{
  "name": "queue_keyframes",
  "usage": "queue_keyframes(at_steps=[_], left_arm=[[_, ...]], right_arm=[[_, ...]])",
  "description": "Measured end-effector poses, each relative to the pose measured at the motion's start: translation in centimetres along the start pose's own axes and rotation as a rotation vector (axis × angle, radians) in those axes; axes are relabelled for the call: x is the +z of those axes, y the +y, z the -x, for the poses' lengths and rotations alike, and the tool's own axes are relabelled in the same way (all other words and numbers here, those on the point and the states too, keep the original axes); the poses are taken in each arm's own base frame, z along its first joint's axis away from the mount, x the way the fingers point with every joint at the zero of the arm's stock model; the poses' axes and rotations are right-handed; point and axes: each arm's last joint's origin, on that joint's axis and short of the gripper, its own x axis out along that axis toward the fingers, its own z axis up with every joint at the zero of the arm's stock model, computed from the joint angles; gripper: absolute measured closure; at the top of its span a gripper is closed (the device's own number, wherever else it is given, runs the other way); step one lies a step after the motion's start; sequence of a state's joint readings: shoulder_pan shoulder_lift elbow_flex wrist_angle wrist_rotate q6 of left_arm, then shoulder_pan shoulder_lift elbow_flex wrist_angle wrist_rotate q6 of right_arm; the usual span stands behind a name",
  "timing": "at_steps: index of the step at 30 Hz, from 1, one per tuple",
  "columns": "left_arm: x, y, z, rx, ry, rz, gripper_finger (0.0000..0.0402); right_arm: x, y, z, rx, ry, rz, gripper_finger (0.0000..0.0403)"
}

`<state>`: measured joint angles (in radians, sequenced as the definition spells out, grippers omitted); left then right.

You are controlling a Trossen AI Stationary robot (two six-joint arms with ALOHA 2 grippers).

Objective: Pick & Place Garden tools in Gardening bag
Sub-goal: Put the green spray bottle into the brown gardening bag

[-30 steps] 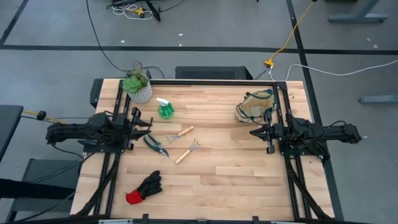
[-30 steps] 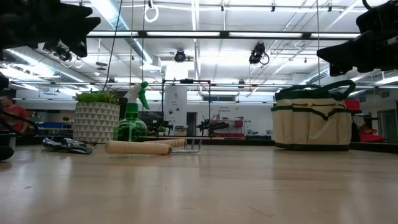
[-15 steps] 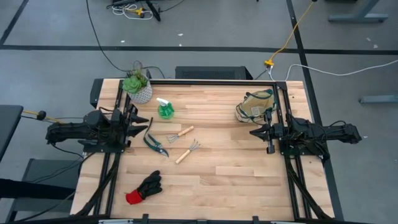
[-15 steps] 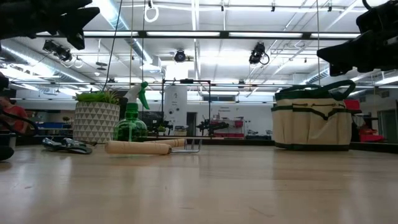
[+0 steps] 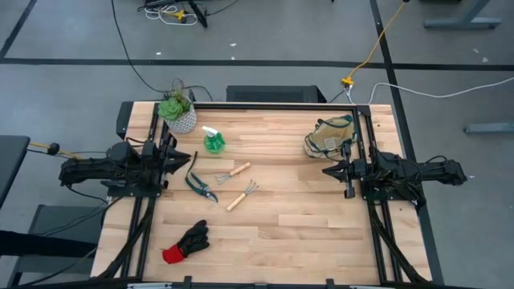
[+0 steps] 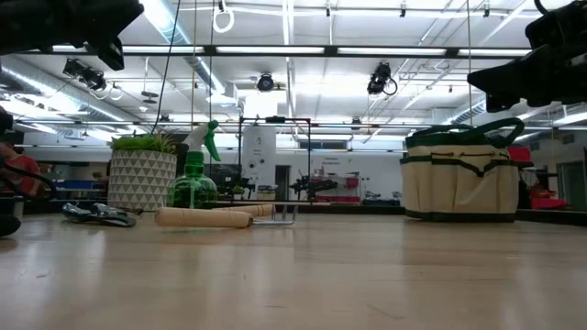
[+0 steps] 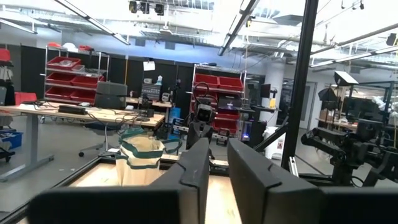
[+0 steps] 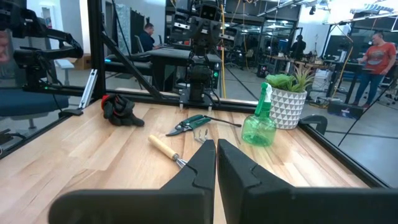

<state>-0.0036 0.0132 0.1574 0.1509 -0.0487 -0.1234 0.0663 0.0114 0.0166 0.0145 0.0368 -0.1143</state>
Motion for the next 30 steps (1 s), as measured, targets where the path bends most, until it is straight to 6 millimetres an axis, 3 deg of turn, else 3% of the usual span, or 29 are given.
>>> queue_keyframes(at_steps=[7,17,30], left_arm=[[0.00,0.00,0.00,0.000,0.000,0.000,0.0394],[0.04,-0.04,0.00,-0.012,-0.002,-0.106,0.0393],[0.04,-0.04,0.00,-0.012,-0.001,-0.076,0.0397]], right_arm=[[-0.01,0.00,0.00,0.000,0.000,0.000,0.0382],[0.00,0.00,0.00,0.000,0.000,0.000,0.0382],[0.00,0.00,0.00,0.000,0.000,0.000,0.0382]])
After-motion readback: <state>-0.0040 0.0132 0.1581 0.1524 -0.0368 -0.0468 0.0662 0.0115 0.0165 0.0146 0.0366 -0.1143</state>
